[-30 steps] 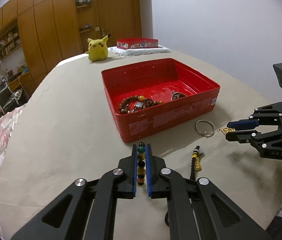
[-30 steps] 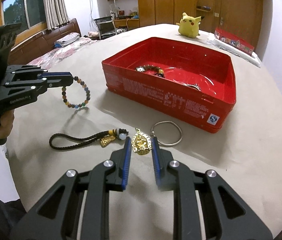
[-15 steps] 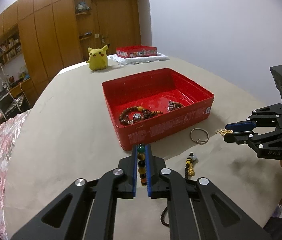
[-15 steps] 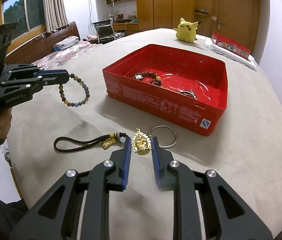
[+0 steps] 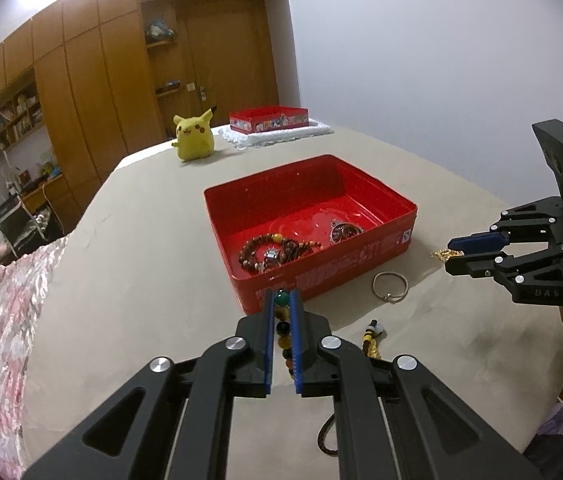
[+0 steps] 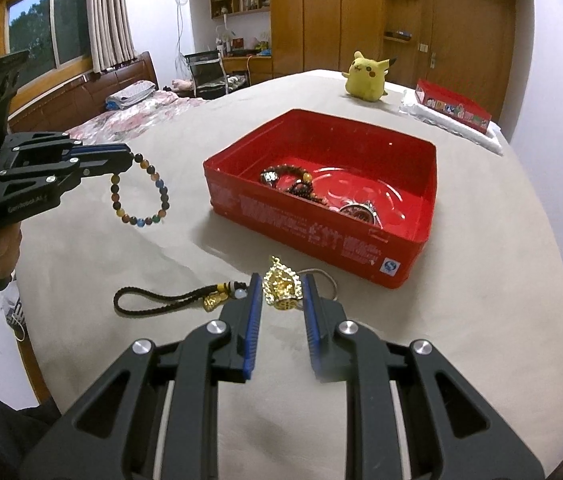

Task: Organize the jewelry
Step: 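Carry the bracelet and pendant into the red box while both tools open to release them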

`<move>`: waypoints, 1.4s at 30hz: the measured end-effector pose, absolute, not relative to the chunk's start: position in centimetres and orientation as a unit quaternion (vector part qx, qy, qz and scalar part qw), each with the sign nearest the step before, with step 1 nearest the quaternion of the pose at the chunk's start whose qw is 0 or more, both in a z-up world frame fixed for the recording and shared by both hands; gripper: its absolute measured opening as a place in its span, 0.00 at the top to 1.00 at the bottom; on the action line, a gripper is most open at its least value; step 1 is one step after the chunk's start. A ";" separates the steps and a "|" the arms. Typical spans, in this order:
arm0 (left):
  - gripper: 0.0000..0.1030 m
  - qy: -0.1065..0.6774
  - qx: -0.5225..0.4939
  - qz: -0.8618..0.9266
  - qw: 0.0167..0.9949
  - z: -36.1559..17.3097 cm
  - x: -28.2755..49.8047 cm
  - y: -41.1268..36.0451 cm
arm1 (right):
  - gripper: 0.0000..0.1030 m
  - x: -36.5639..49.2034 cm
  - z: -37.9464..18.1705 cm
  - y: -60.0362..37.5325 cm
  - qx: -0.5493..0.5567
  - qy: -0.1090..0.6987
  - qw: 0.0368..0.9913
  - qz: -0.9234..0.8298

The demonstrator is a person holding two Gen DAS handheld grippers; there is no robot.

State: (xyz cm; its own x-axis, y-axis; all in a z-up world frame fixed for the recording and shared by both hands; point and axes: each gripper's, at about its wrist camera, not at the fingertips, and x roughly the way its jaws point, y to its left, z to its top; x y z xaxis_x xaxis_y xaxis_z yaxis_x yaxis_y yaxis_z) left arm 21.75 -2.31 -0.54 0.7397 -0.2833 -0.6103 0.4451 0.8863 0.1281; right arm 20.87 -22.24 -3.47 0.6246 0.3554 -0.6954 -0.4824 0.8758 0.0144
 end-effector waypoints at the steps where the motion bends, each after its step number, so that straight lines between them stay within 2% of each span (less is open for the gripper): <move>1: 0.93 0.300 0.135 -0.198 0.923 -0.4 21.8 -2.3 | 0.82 20.8 -3.3 -22.2 -0.088 0.363 0.898 0.234; 14: 0.93 0.272 0.145 -0.212 0.928 3.2 22.3 -3.2 | 0.82 21.5 -0.1 -23.2 -0.086 0.346 0.906 0.227; 25: 0.93 0.270 0.150 -0.223 0.925 5.0 25.9 -4.1 | 0.82 25.5 2.1 -24.3 -0.083 0.350 0.907 0.218; 42: 0.93 0.326 0.146 -0.233 0.905 1.9 35.5 -7.2 | 0.82 34.9 -2.8 -22.8 -0.094 0.419 0.879 0.205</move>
